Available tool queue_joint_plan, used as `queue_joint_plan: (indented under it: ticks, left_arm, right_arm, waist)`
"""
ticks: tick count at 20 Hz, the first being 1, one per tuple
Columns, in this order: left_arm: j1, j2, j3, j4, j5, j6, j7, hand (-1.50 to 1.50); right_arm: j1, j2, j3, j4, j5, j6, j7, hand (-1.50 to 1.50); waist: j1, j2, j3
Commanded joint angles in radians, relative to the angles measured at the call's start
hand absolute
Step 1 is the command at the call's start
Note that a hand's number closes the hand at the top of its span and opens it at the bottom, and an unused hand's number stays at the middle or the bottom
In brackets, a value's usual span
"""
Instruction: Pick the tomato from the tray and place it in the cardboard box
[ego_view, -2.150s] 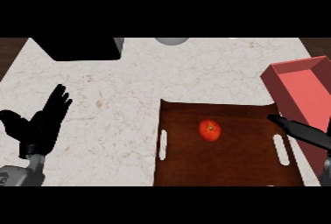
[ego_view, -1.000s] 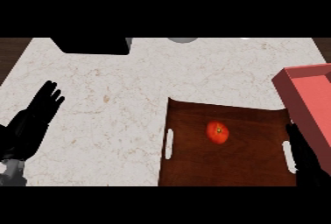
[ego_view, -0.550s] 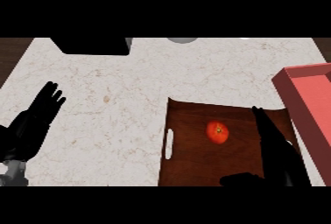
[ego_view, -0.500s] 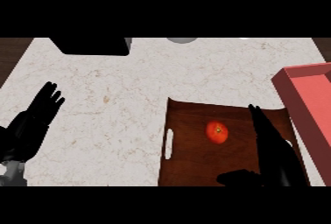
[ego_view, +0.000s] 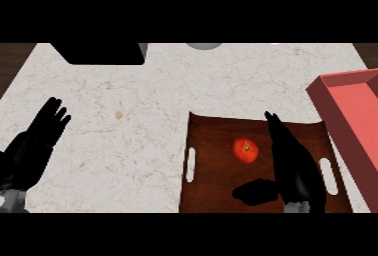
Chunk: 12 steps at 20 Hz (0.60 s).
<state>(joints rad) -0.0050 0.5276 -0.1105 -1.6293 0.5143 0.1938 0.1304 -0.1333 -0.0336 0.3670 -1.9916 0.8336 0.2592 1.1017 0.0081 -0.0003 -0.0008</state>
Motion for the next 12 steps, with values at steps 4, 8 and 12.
queue_joint_plan:
  ticks: [4, 8, 12]
  left_arm:
    - [0.059, -0.005, 0.047, 0.009, -0.008, -0.083, -0.028, 0.0]
    - [0.018, -0.053, 0.053, 0.004, -0.047, -0.056, 0.028, 0.0]
    - [-0.088, -0.052, 0.104, 0.077, -0.035, -0.081, 0.048, 0.0]
  right_arm:
    - [-0.077, 0.032, -0.012, 0.055, -0.01, 0.07, 0.138, -1.5]
    - [-0.054, 0.033, -0.01, 0.076, 0.042, 0.035, 0.049, -1.5]
    - [-0.047, 0.033, 0.01, 0.114, 0.072, 0.014, 0.03, -1.5]
  waist:
    - [-0.001, 0.0, 0.0]
    - [-0.005, 0.0, 0.001]
    - [-0.01, 0.0, 0.001]
